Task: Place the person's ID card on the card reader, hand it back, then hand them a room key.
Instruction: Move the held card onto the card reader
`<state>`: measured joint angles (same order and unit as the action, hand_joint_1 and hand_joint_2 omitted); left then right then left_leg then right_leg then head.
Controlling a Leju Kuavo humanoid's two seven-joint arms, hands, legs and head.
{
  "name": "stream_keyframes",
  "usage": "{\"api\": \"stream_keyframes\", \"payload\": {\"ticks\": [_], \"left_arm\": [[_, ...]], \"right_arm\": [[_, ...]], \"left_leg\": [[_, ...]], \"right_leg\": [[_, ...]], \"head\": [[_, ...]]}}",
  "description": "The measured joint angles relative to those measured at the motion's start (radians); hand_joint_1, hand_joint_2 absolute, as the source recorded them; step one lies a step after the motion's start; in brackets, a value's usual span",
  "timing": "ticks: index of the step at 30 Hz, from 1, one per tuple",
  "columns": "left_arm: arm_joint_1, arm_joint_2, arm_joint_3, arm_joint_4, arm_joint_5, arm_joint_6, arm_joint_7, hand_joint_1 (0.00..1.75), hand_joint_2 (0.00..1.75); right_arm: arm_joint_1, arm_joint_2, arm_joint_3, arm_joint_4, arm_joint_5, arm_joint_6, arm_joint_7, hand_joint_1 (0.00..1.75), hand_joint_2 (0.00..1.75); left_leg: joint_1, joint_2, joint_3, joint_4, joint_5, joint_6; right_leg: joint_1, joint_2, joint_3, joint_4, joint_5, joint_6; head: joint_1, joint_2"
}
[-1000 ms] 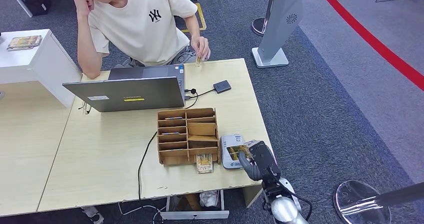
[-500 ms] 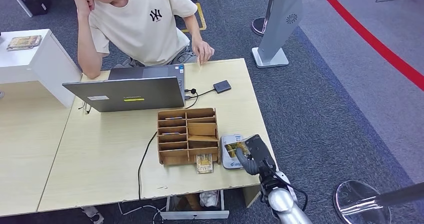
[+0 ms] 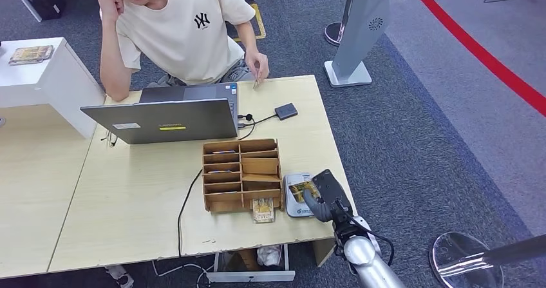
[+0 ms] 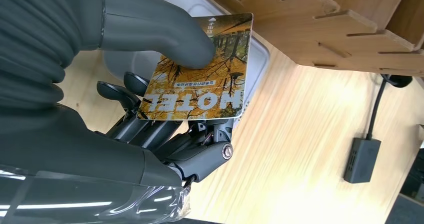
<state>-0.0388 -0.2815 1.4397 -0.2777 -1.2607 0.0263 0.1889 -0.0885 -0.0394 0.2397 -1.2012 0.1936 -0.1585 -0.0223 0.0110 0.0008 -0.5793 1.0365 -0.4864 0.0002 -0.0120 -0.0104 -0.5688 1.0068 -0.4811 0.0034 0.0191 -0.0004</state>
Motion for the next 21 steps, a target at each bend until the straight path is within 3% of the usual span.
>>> {"api": "stream_keyframes", "payload": {"ticks": [21], "left_arm": [[0.000,0.000,0.000,0.000,-0.005,-0.011,0.000,0.00,0.00]], "right_arm": [[-0.040,0.018,-0.022,0.086,0.025,0.014,0.001,1.75,1.75]], "left_leg": [[0.000,0.000,0.000,0.000,0.000,0.000]], "right_leg": [[0.000,0.000,0.000,0.000,0.000,0.000]], "head": [[0.000,0.000]]}}
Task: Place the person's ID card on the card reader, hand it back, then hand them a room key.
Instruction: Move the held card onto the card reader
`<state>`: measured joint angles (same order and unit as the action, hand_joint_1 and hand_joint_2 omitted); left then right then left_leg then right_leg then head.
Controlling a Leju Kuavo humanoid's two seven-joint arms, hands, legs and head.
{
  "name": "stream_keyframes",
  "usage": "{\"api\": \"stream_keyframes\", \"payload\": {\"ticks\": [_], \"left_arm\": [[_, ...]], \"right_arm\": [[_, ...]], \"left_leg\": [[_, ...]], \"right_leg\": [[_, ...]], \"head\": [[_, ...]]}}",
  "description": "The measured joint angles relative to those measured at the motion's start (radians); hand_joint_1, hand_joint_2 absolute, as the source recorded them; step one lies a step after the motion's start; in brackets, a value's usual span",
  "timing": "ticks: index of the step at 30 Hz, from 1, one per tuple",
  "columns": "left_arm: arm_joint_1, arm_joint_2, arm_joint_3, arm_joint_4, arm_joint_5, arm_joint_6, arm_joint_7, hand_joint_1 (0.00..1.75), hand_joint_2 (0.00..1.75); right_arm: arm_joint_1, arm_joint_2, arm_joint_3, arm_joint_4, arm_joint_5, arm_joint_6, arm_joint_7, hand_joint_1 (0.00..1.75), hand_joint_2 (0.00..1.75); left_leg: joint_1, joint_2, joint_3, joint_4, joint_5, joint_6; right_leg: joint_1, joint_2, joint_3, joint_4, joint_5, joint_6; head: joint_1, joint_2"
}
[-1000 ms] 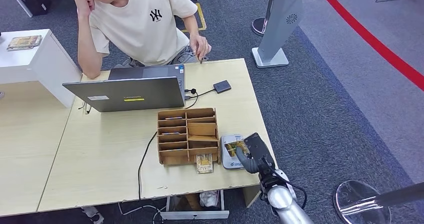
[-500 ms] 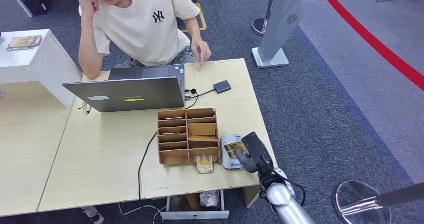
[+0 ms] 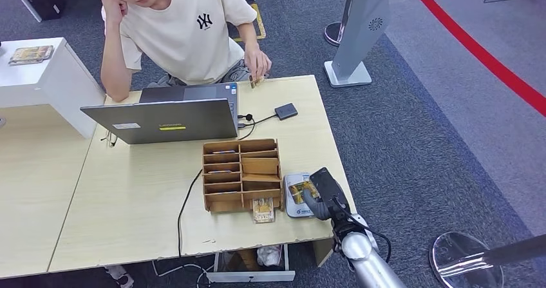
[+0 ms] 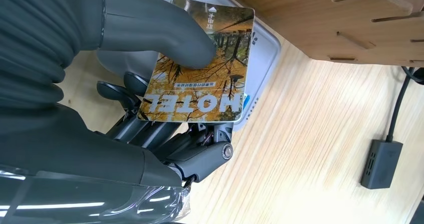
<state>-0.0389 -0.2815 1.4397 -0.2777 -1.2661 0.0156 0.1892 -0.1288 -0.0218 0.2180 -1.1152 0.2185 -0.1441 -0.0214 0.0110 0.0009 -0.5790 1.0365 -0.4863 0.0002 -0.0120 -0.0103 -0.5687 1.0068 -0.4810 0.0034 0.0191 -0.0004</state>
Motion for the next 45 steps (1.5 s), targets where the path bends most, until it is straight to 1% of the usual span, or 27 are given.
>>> {"api": "stream_keyframes", "payload": {"ticks": [18,45], "left_arm": [[0.000,-0.001,0.000,0.000,0.000,-0.010,0.000,0.00,0.00],[0.000,-0.020,0.000,-0.019,0.001,-0.024,0.000,0.00,0.00]], "right_arm": [[-0.018,0.019,-0.025,0.060,0.030,0.009,0.001,1.75,1.75],[-0.020,0.045,-0.075,0.075,0.029,0.027,-0.023,1.75,1.75]], "left_leg": [[0.000,0.000,0.000,0.000,0.000,0.000],[0.000,0.000,0.002,0.000,0.000,0.000]], "right_leg": [[0.000,0.000,0.000,0.000,0.000,0.000],[0.000,0.001,0.001,0.000,0.000,0.000]], "head": [[0.000,0.000],[0.000,0.000]]}}
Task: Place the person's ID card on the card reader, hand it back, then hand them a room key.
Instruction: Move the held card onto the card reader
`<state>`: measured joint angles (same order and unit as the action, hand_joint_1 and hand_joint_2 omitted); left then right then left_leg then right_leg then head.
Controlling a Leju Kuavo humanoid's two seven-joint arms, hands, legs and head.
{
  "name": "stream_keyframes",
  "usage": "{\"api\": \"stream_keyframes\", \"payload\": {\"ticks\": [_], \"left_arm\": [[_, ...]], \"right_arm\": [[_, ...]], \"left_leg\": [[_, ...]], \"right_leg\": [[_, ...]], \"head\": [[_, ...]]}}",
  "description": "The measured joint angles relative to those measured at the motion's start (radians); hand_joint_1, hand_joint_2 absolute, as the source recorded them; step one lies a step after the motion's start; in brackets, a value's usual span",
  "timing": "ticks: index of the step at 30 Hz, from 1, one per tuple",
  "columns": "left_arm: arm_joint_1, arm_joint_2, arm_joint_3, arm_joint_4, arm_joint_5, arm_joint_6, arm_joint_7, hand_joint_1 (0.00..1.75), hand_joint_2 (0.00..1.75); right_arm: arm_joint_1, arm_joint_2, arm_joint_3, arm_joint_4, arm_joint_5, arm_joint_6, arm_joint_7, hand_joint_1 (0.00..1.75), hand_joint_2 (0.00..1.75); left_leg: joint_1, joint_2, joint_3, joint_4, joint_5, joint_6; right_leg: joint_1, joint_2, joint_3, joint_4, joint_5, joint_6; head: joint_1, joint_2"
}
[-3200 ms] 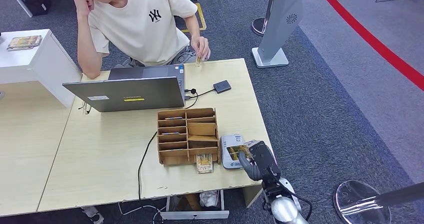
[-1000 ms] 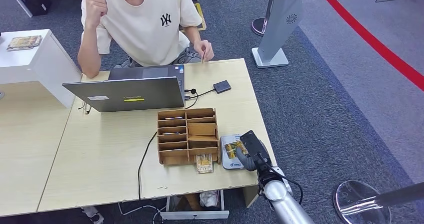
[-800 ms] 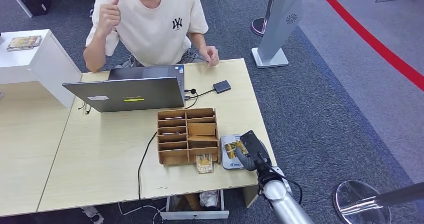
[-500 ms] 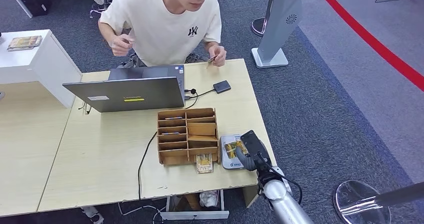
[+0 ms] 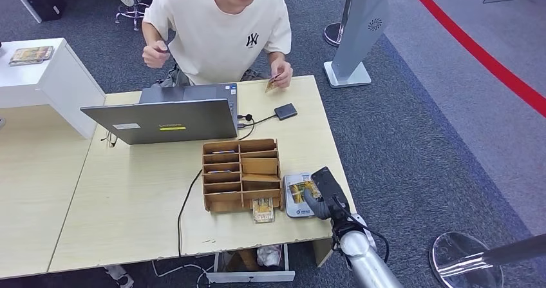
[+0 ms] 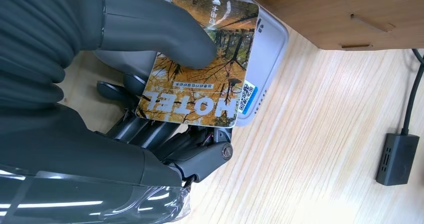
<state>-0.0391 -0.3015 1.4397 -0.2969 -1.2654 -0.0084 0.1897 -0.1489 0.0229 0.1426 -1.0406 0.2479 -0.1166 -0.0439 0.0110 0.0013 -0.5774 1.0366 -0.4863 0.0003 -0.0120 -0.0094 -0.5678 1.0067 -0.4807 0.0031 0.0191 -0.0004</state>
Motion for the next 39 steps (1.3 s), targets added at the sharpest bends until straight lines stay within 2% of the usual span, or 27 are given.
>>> {"api": "stream_keyframes", "payload": {"ticks": [39], "left_arm": [[0.000,-0.006,0.000,-0.016,0.000,-0.006,0.001,0.00,0.00]], "right_arm": [[0.001,0.012,-0.019,0.004,0.012,0.003,-0.006,1.75,1.75]], "left_leg": [[0.000,0.000,0.000,0.000,0.000,0.000]], "right_leg": [[0.000,0.000,0.000,0.000,0.000,0.000]], "head": [[0.000,0.000]]}}
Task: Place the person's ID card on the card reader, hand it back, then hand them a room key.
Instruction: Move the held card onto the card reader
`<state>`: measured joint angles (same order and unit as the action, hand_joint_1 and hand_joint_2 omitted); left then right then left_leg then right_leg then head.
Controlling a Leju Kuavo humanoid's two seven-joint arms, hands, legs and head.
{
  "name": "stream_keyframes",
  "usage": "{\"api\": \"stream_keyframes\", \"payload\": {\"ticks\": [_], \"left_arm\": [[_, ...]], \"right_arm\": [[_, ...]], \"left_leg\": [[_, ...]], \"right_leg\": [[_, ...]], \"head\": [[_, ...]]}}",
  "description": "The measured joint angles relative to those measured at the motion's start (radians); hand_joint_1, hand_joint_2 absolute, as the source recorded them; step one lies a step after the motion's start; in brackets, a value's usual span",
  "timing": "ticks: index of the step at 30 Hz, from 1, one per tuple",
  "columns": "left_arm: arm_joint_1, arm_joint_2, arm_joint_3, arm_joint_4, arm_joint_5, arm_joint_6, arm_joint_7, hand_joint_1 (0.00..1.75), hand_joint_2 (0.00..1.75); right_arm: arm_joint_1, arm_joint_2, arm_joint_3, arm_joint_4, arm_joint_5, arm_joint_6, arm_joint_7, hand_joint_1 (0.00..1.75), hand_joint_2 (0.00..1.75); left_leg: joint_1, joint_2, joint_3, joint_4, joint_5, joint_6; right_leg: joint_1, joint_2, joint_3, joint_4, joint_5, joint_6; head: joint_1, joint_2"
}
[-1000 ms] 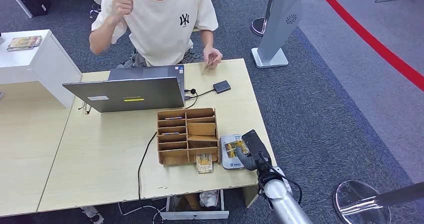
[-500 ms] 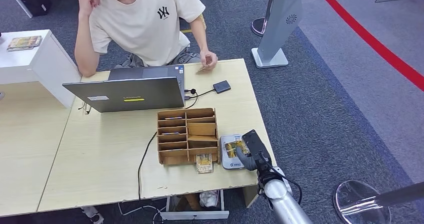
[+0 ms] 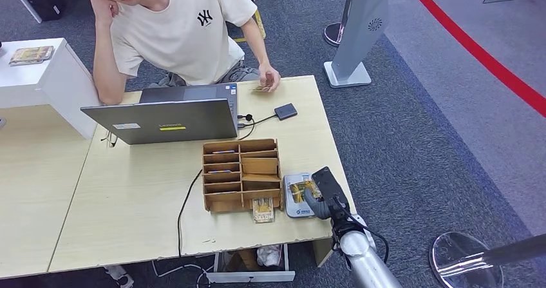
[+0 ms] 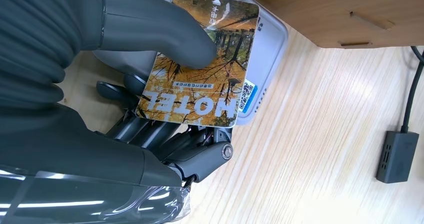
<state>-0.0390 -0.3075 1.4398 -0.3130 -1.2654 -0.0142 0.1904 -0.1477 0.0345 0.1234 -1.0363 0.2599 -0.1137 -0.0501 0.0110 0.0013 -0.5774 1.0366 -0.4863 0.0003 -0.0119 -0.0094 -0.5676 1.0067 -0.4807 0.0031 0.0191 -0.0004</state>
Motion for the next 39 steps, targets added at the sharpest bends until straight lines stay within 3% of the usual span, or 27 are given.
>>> {"api": "stream_keyframes", "payload": {"ticks": [39], "left_arm": [[0.000,-0.008,0.000,-0.024,0.003,-0.009,0.000,0.00,0.00]], "right_arm": [[0.002,0.007,-0.010,0.000,0.019,0.006,-0.002,1.75,1.75]], "left_leg": [[0.000,0.000,0.000,0.000,0.000,0.000]], "right_leg": [[0.000,0.000,0.000,0.000,0.000,0.000]], "head": [[0.000,0.000]]}}
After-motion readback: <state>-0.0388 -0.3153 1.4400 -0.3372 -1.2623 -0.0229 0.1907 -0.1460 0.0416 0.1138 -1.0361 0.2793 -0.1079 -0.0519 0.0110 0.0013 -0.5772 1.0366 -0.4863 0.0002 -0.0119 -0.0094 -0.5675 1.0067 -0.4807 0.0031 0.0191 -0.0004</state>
